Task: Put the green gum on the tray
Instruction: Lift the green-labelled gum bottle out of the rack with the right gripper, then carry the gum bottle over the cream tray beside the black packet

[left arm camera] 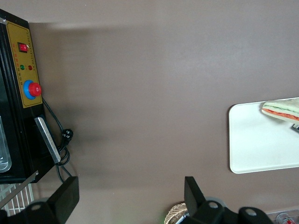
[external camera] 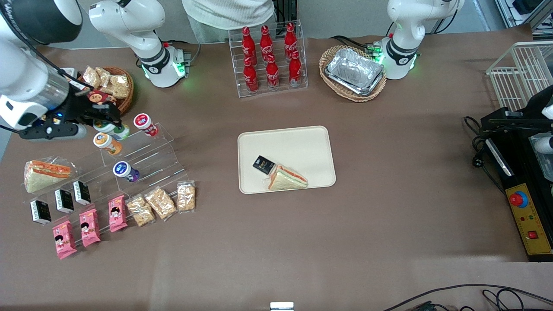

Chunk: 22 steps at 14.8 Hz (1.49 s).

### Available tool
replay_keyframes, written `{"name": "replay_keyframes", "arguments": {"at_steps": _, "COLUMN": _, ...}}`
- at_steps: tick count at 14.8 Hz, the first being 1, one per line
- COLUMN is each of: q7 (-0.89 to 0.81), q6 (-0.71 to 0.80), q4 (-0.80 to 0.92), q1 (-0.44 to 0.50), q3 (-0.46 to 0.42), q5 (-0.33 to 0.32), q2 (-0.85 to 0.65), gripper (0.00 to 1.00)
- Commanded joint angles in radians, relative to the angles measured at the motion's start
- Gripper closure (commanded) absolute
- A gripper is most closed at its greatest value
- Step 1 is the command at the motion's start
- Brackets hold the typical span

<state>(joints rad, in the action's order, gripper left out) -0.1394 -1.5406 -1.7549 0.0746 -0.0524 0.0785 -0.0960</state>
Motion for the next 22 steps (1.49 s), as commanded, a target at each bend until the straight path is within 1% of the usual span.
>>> {"name": "replay_keyframes", "arguments": {"at_steps": 1, "q7": -0.227, "q6": 0.019, "q4": 0.069, "q1": 0.011, "q3": -0.148, "q5": 0.029, "q2": 0.062, "gripper": 1.00}}
{"name": "replay_keyframes", "arguments": {"at_steps": 3, "q7": -0.357, "q6": -0.001, "q4": 0.094, "q1": 0.013, "q3": -0.245, "q5": 0.029, "q2": 0.094, "gripper": 1.00}}
{"name": "replay_keyframes", "arguments": {"at_steps": 5, "q7": -0.472, "q6": -0.051, "q4": 0.095, "q1": 0.014, "q3": -0.331, "q5": 0.029, "q2": 0.120, "gripper": 1.00}}
{"name": "replay_keyframes", "arguments": {"at_steps": 7, "q7": -0.557, "q6": -0.125, "q4": 0.081, "q1": 0.016, "q3": -0.409, "q5": 0.026, "q2": 0.151, "gripper": 1.00}}
{"name": "replay_keyframes", "arguments": {"at_steps": 8, "q7": -0.574, "q6": -0.159, "q4": 0.072, "q1": 0.026, "q3": -0.431, "q5": 0.018, "q2": 0.179, "gripper": 1.00}}
{"name": "replay_keyframes", "arguments": {"at_steps": 10, "q7": -0.574, "q6": -0.250, "q4": 0.008, "q1": 0.053, "q3": -0.435, "q5": 0.001, "q2": 0.203, "gripper": 1.00}}
{"name": "replay_keyframes", "arguments": {"at_steps": 13, "q7": -0.575, "q6": -0.496, "q4": -0.188, "q1": 0.103, "q3": -0.437, "q5": -0.003, "q2": 0.205, "gripper": 1.00}}
{"name": "replay_keyframes", "arguments": {"at_steps": 15, "q7": -0.577, "q6": -0.631, "q4": -0.280, "q1": 0.128, "q3": -0.437, "q5": -0.011, "q2": 0.237, "gripper": 1.00}}
{"name": "replay_keyframes", "arguments": {"at_steps": 16, "q7": -0.591, "q6": -0.688, "q4": -0.314, "q1": 0.137, "q3": -0.437, "q5": -0.043, "q2": 0.264, "gripper": 1.00}}
{"name": "replay_keyframes", "arguments": {"at_steps": 17, "q7": -0.635, "q6": -0.741, "q4": -0.337, "q1": 0.149, "q3": -0.437, "q5": -0.098, "q2": 0.303, "gripper": 1.00}}
{"name": "replay_keyframes", "arguments": {"at_steps": 19, "q7": -0.753, "q6": -0.808, "q4": -0.350, "q1": 0.188, "q3": -0.437, "q5": -0.233, "q2": 0.386, "gripper": 1.00}}
{"name": "replay_keyframes", "arguments": {"at_steps": 20, "q7": -0.805, "q6": -0.828, "q4": -0.350, "q1": 0.194, "q3": -0.438, "q5": -0.281, "q2": 0.422, "gripper": 1.00}}
{"name": "replay_keyframes", "arguments": {"at_steps": 21, "q7": -0.833, "q6": -0.858, "q4": -0.350, "q1": 0.197, "q3": -0.441, "q5": -0.314, "q2": 0.452, "gripper": 1.00}}
{"name": "replay_keyframes", "arguments": {"at_steps": 22, "q7": -0.851, "q6": -0.884, "q4": -0.350, "q1": 0.208, "q3": -0.441, "q5": -0.325, "q2": 0.481, "gripper": 1.00}}
